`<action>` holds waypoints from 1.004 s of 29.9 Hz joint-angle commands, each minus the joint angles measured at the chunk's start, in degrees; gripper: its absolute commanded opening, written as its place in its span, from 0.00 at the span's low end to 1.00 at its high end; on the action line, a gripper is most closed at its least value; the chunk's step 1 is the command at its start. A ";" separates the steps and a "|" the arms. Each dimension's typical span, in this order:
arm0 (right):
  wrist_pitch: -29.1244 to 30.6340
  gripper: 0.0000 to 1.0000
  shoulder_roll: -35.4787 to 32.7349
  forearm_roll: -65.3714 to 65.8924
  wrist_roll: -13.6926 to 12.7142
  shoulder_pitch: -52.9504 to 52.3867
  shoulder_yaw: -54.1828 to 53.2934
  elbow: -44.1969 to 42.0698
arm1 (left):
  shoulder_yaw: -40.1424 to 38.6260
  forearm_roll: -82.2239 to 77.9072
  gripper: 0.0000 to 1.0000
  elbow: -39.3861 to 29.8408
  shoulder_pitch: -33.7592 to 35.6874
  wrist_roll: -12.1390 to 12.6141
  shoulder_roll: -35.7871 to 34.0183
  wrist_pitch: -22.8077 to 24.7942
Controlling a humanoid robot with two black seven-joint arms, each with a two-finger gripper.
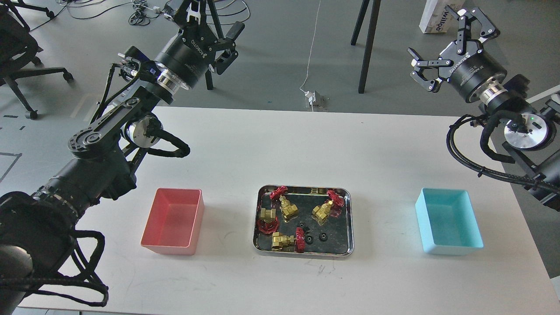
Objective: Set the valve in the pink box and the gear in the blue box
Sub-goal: 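Reach the left gripper over the pink box toward the metal tray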
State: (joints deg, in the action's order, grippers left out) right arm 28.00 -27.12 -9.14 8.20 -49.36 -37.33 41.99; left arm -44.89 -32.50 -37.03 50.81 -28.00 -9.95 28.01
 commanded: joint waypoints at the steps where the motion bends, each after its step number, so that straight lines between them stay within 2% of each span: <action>1: 0.00 1.00 -0.56 -0.09 0.23 0.84 -0.38 -0.06 | 0.06 -0.02 1.00 0.03 -0.19 0.00 0.02 -0.01; 5: 0.00 1.00 -1.09 -0.97 -0.11 0.50 -3.00 -0.15 | -0.28 0.15 1.00 0.03 -0.02 0.00 -0.25 -0.01; 8: 0.00 1.00 -1.70 -1.06 -0.81 -2.31 -6.87 0.64 | -0.47 3.83 1.00 2.57 -0.36 0.00 0.36 -0.01; 13: 0.00 1.00 -4.17 -0.97 -5.29 -11.45 -6.44 0.11 | -0.81 8.68 1.00 2.33 -1.59 0.00 4.57 -0.01; 15: 0.00 1.00 -4.17 -0.97 -6.09 -12.34 -6.44 0.11 | -1.17 8.68 1.00 -1.09 -2.30 0.00 4.94 -0.01; 18: -0.57 1.00 -4.26 -0.97 -6.53 -11.99 -6.35 0.20 | -0.99 8.25 1.00 -10.74 -2.13 0.00 4.15 -0.01; 21: -1.71 1.00 -4.43 -1.06 -7.76 -11.46 -5.74 0.64 | 1.37 6.93 1.00 -16.65 0.24 0.00 0.12 -0.01; 25: -3.29 1.00 -5.31 -1.15 -7.85 -10.32 -6.62 0.73 | 15.32 6.92 0.99 -19.91 9.45 0.00 -5.16 -8.48; 30: -3.74 1.00 -5.49 -1.15 -7.85 -9.97 -6.88 0.47 | 39.73 7.27 0.99 -22.55 26.93 0.00 -6.40 -16.04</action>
State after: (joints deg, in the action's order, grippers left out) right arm 24.42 -32.49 -10.29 0.35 -59.58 -44.07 42.65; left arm -19.09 -25.46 -58.11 67.76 -28.00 -16.17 16.07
